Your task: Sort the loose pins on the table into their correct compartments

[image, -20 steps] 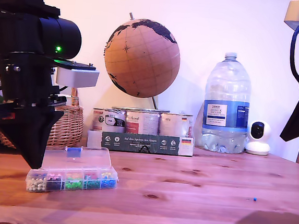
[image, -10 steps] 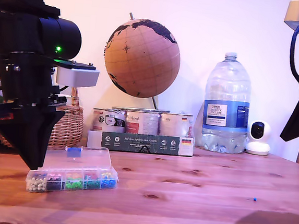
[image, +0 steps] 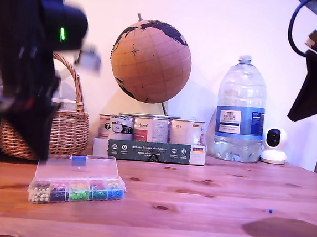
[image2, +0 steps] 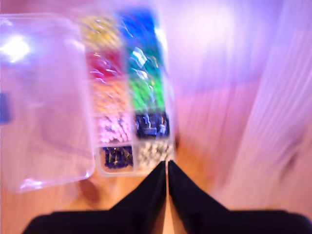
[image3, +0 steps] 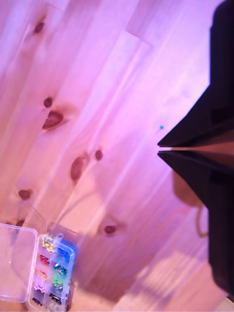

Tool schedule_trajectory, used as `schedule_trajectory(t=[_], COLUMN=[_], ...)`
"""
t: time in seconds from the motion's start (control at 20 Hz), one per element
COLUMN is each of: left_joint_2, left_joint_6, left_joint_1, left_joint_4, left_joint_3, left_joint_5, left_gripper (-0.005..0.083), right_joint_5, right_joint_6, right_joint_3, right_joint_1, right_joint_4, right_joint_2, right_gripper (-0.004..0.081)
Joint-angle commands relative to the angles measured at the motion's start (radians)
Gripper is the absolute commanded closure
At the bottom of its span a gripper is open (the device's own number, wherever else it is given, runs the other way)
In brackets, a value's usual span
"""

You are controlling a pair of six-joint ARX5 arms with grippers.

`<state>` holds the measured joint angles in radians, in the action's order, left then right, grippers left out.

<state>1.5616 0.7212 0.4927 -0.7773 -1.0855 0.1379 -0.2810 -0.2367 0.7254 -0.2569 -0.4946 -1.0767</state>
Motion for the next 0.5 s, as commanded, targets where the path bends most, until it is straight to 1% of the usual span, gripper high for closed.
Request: schedule_trajectory(t=[0.0, 0.05, 0.15, 0.25, 0.35, 0.45], left_joint_2=[-0.05, -0.08, -0.132, -0.169, -0.203, -0.24], left_joint_6=[-0.148, -0.177, -0.274, -0.334, -0.365, -0.42], left_joint_1=[0.012, 0.017, 0.029, 0.042, 0.057, 0.081], left_joint_4=[0.03, 0.063, 0.138, 0.186, 0.267, 0.364], left_joint_3=[0.001, 0.001, 0.001, 0.011, 0.061, 0.137], left_joint_5=[0.093, 0.137, 0.213, 0.262, 0.282, 0.284], left_gripper=[0.0797, 0.0797, 0.0797, 0.0797, 0.0797, 0.0797], right_joint_5=[-0.001, -0.001, 0.0, 0.003, 0.005, 0.012], right_joint_6=[-0.022, -0.032, -0.064, -0.105, -0.153, -0.174], right_joint_3=[-0.005, -0.005, -0.003, -0.003, 0.003, 0.019], right_joint_1=[-0.004, -0.004, -0.003, -0.003, -0.003, -0.003], right_joint_4=[-0.006, -0.006, 0.003, 0.027, 0.04, 0.037], right_joint_2=[-0.019, -0.026, -0.037, -0.04, -0.04, -0.041], right_gripper=[0.0783, 0.0783, 0.0783, 0.0783, 0.0783, 0.0783])
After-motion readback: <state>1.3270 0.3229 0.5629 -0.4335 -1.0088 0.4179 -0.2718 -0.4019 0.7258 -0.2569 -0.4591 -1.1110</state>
